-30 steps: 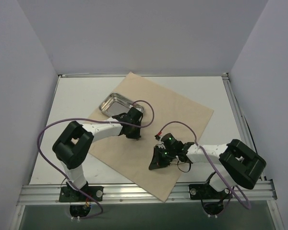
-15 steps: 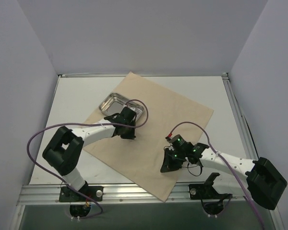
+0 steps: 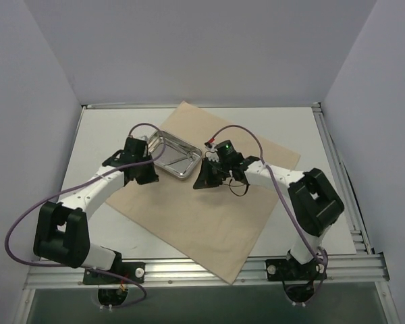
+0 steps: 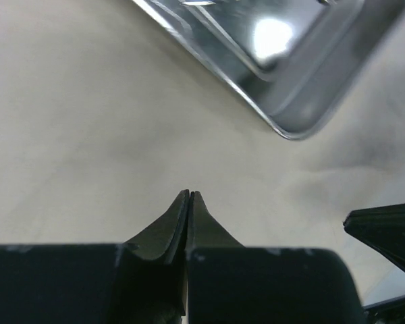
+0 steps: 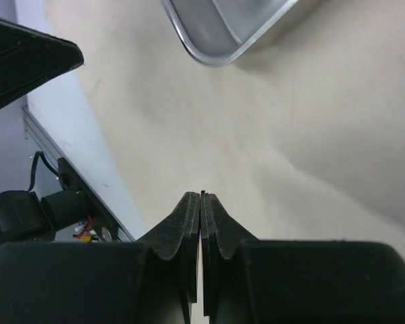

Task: Open and lay out the surgical kit
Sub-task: Smooth out the surgical kit at the center of the board.

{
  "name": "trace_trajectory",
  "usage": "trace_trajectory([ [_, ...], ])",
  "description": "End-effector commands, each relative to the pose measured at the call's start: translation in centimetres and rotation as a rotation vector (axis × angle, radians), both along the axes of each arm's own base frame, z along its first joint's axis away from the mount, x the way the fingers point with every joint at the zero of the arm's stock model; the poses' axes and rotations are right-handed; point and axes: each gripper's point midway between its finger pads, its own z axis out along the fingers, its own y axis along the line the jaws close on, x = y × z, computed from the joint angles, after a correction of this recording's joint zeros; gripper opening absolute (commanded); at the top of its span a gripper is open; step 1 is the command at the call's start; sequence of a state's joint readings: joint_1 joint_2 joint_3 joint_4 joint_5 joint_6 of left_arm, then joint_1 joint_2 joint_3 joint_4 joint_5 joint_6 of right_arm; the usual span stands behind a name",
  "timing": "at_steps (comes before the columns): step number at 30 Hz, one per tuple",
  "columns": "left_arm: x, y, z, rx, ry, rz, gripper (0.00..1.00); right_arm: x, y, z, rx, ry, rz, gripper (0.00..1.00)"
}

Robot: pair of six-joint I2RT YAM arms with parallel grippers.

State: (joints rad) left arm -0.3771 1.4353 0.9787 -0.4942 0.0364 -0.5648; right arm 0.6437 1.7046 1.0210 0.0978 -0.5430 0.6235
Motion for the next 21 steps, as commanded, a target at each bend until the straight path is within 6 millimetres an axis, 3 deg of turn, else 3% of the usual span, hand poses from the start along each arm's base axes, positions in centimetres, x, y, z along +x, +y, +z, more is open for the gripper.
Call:
trace_trajectory([
  [1,0.9,2.2,0.1,-0.125,0.002,0.047,0.02,1.5,3.7,1.2,0.151,-0.022,0.095,0.00],
  [3,1.8,3.2,0.4,-0.198,-0.009,0.074,0.02,2.2,4.7,1.5,0.190,-0.037,0.100,0.00],
  [5,2.4,3.3,0.5,-0.226,-0.014,0.097,0.02,2.8,4.8,0.0,0.170,-0.018,0.089,0.00],
  [12,4.4,2.0,-1.2,-0.289,0.028,0.115,0.02,4.4,4.0,-3.4,0.149,-0.001,0.041,0.00],
  [15,4.9,2.6,-3.6,-0.268,0.101,0.177,0.02,5.1,2.8,-4.8,0.152,0.015,0.013,0.00],
  [19,2.8,3.8,-8.5,-0.220,0.282,0.277,0.02,5.5,0.8,-6.2,0.138,0.039,-0.013,0.00],
  [21,1.9,5.2,-9.7,-0.181,0.320,0.338,0.02,5.3,-0.4,-7.0,0.100,0.050,-0.034,0.00],
])
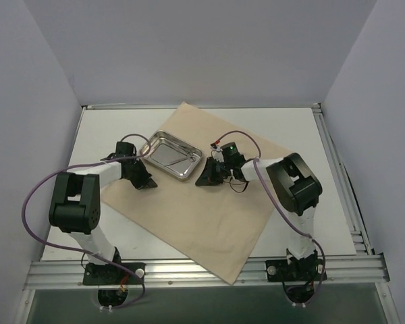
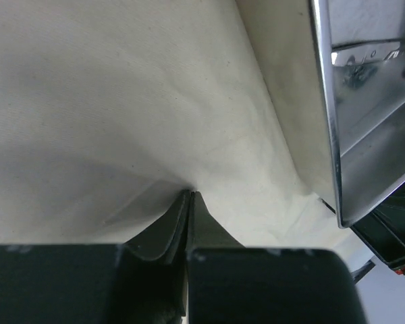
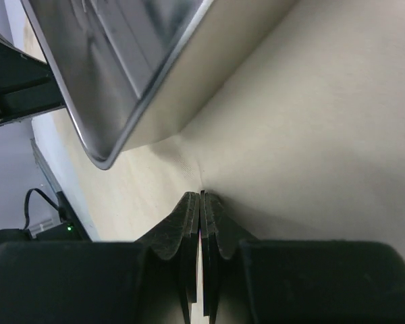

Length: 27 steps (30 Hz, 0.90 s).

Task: Open and lay out the surgical kit
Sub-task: Smooth out the surgical kit at the center of the board.

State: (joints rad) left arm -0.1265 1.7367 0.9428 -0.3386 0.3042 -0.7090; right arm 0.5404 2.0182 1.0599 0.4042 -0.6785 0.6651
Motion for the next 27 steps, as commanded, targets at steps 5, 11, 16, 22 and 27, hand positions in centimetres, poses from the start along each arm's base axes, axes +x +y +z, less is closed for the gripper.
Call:
trace_trajectory([
  [5,-2.7,5.6,-1.5,0.171,0.109,0.185,0.02,0.1,-6.0,-2.6,-0.095,0.048,-0.078,0.00],
  [11,-3.5,8.9,0.1,0.270,0.127,0.219,0.02,-0.9,-14.1,-6.1,-0.262,0.138,-0.220,0.00],
  [16,-4.2,11.6,0.8,0.308,0.127,0.283,0.02,0.1,-18.8,-3.4,-0.343,0.085,-0.320,0.00],
  [22,-2.6,11.3,4.8,0.301,0.004,0.267,0.02,2.1,-19.3,3.1,-0.308,-0.032,-0.329,0.00],
  [27,-0.9,8.8,7.9,0.216,-0.137,0.219,0.02,2.5,-18.2,3.9,-0.251,-0.032,-0.305,0.00],
])
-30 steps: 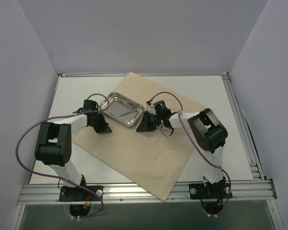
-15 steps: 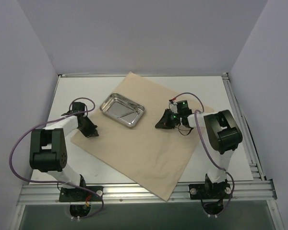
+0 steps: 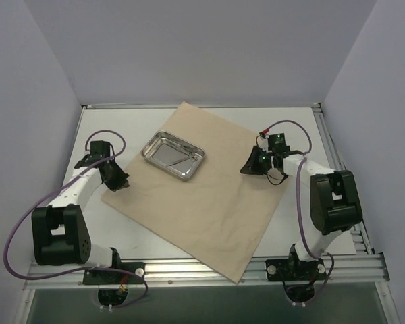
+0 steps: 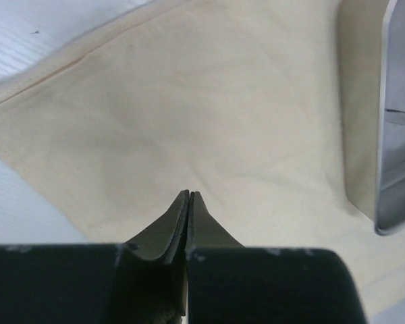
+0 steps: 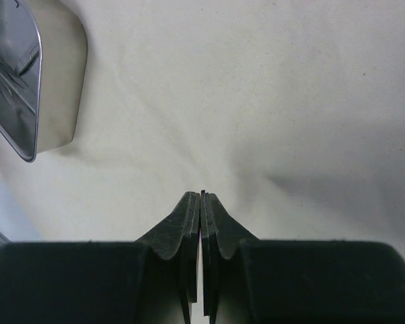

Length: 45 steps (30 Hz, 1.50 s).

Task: Open and lay out the surgical kit
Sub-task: Smooth out the surgical kit at the center of the board.

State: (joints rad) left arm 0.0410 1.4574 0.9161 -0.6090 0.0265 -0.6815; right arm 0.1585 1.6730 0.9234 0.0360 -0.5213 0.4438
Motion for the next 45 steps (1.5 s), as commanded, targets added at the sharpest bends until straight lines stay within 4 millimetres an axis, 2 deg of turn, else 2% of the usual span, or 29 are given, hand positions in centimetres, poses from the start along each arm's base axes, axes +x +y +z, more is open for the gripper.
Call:
trace_trajectory([
  [1,2.4,-1.9,3.5,-0.047,-0.149,-0.063,0.02,-0.4,0.3,0.5,0.002,0.016,0.028,0.00],
  [2,2.7,-2.3,3.5,-0.069,-0.161,-0.071,0.02,-0.3,0.5,0.3,0.014,0.014,0.026,0.00],
  [3,3.2,-4.2,3.6,-0.112,-0.179,-0.119,0.02,-0.6,0.7,-0.4,0.028,0.024,0.030,0.00],
  [5,3.4,-5.5,3.2,-0.146,-0.177,-0.148,0.02,-0.7,1.1,-0.8,0.053,0.023,0.030,0.00],
  [6,3.7,-6.9,2.8,-0.174,-0.175,-0.181,0.02,-1.5,1.4,-1.6,0.079,0.051,0.048,0.00],
  [10,4.4,-10.0,1.8,-0.216,-0.182,-0.254,0.02,-3.4,1.7,-3.5,0.093,0.112,0.080,0.00],
  [12,4.5,-10.4,0.6,-0.223,-0.161,-0.244,0.02,-4.2,1.4,-3.9,0.081,0.124,0.067,0.00],
  [13,4.4,-10.4,0.2,-0.223,-0.149,-0.234,0.02,-5.2,0.9,-4.7,0.057,0.152,0.047,0.00],
  [16,3.8,-9.9,-1.4,-0.213,-0.087,-0.197,0.02,-7.1,0.3,-5.3,0.000,0.198,0.010,0.00],
  [17,3.6,-9.7,-1.6,-0.204,-0.072,-0.188,0.02,-8.3,-0.9,-6.4,-0.082,0.239,-0.028,0.00],
  [18,3.1,-9.4,-1.9,-0.196,-0.051,-0.174,0.02,-9.2,-1.5,-6.4,-0.127,0.259,-0.041,0.00],
  [19,2.8,-9.1,-1.9,-0.185,-0.043,-0.160,0.02,-10.5,-1.8,-6.7,-0.176,0.294,-0.037,0.00],
  [20,2.7,-8.6,-1.5,-0.163,-0.053,-0.145,0.02,-10.9,-2.6,-6.7,-0.229,0.288,-0.053,0.00],
  [22,2.1,-8.2,-1.2,-0.151,-0.061,-0.136,0.02,-11.9,-2.5,-6.3,-0.255,0.299,-0.041,0.00],
  [25,2.2,-9.0,0.5,-0.177,-0.114,-0.172,0.02,-11.2,-1.8,-3.9,-0.245,0.232,-0.026,0.00],
  [26,2.2,-9.6,1.2,-0.188,-0.135,-0.191,0.02,-10.5,-1.5,-2.4,-0.227,0.181,-0.020,0.00],
  [28,2.0,-11.1,2.2,-0.226,-0.165,-0.239,0.02,-8.9,-0.4,0.1,-0.177,0.105,-0.001,0.00],
  [30,1.9,-13.6,3.4,-0.282,-0.207,-0.309,0.02,-7.8,1.1,2.3,-0.110,0.054,0.041,0.00],
  [32,1.8,-15.9,4.1,-0.314,-0.235,-0.357,0.02,-7.1,2.4,2.9,-0.061,0.038,0.077,0.00],
  [34,1.7,-17.2,4.2,-0.334,-0.244,-0.385,0.02,-6.6,4.1,3.2,0.006,0.024,0.123,0.00],
  [35,1.9,-17.9,3.9,-0.342,-0.243,-0.393,0.02,-6.7,4.7,2.2,0.023,0.053,0.142,0.00],
  [37,1.5,-19.1,3.2,-0.359,-0.225,-0.423,0.02,-7.0,6.3,1.5,0.082,0.065,0.186,0.00],
  [38,1.8,-19.6,2.4,-0.368,-0.213,-0.427,0.02,-7.2,6.6,0.3,0.085,0.099,0.191,0.00],
  [39,1.7,-20.1,1.9,-0.379,-0.201,-0.441,0.02,-6.7,7.5,0.3,0.116,0.067,0.199,0.00],
  [40,1.5,-20.5,1.4,-0.394,-0.185,-0.453,0.02,-7.6,7.7,-0.5,0.140,0.095,0.207,0.00],
  [41,1.4,-20.6,0.1,-0.394,-0.149,-0.452,0.02,-7.9,7.8,-1.4,0.150,0.118,0.203,0.00],
  [43,1.1,-20.7,-0.9,-0.399,-0.117,-0.451,0.02,-8.4,8.0,-2.3,0.173,0.135,0.203,0.00],
  [45,0.3,-20.3,-2.3,-0.396,-0.076,-0.438,0.02,-10.0,7.3,-3.9,0.156,0.184,0.198,0.00],
])
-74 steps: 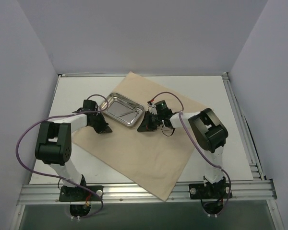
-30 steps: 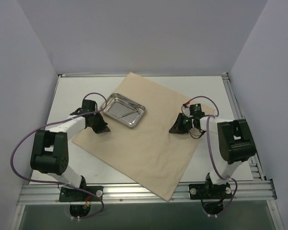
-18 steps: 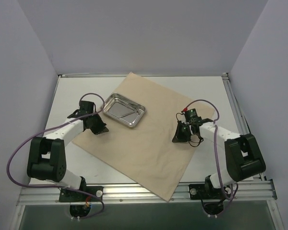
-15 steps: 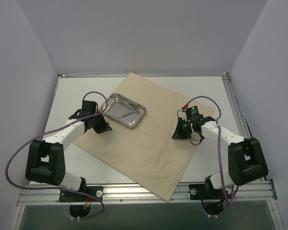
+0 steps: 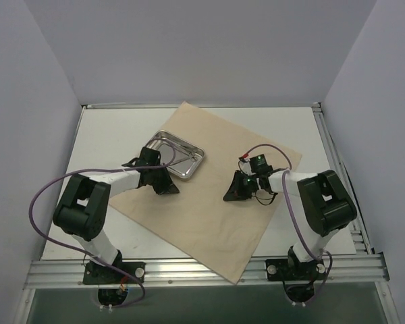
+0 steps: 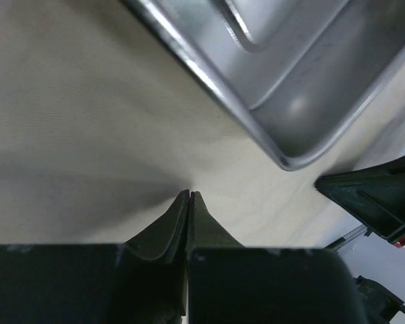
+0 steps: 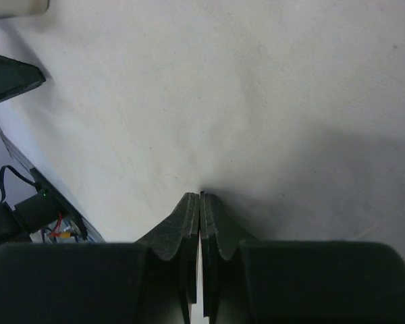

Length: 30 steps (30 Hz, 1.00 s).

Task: Open and lay out the surgical kit
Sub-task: Smooth out the surgical kit at the center of the board.

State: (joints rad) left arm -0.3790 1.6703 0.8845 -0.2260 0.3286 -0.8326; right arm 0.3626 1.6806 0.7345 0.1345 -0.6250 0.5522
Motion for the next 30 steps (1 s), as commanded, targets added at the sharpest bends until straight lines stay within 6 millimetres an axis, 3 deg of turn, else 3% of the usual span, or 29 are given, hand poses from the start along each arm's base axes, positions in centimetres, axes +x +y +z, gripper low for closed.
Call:
trace_trajectory([
  [1,0.1,-0.7,0.0,-0.039,-0.006,-0.004,0.02,-1.7,0.1,-0.6,0.041,0.025,0.019,0.00],
  [6,-1.4,1.3,-0.1,0.028,0.004,0.061,0.02,-6.4,-3.0,-2.0,-0.087,0.087,-0.003,0.00],
  [12,-1.6,1.4,1.3,0.020,-0.017,0.066,0.02,-9.7,-4.9,-0.9,-0.150,0.125,-0.035,0.00],
  [15,-1.0,1.3,3.1,0.011,-0.066,0.062,0.02,-8.5,-4.4,1.0,-0.122,0.059,-0.038,0.00],
  [21,1.6,1.2,5.9,0.024,-0.152,0.068,0.02,-1.4,-0.5,6.7,0.022,-0.134,-0.019,0.00],
  [22,1.9,1.2,5.4,0.031,-0.141,0.066,0.02,-0.3,0.2,6.3,0.035,-0.130,-0.017,0.00],
  [24,2.7,1.0,5.5,0.036,-0.149,0.067,0.02,2.6,2.0,7.9,0.093,-0.194,-0.009,0.00],
  [25,3.1,0.8,5.4,0.032,-0.156,0.066,0.02,3.3,2.6,7.1,0.097,-0.168,-0.012,0.00],
  [27,3.1,0.5,4.2,0.030,-0.120,0.057,0.02,5.5,3.9,8.3,0.137,-0.213,-0.010,0.00],
  [28,3.0,0.4,3.7,0.028,-0.106,0.057,0.02,6.0,4.3,7.5,0.135,-0.200,-0.012,0.00],
  [30,2.7,0.5,2.2,0.037,-0.073,0.054,0.02,7.2,5.3,7.9,0.162,-0.214,-0.010,0.00],
])
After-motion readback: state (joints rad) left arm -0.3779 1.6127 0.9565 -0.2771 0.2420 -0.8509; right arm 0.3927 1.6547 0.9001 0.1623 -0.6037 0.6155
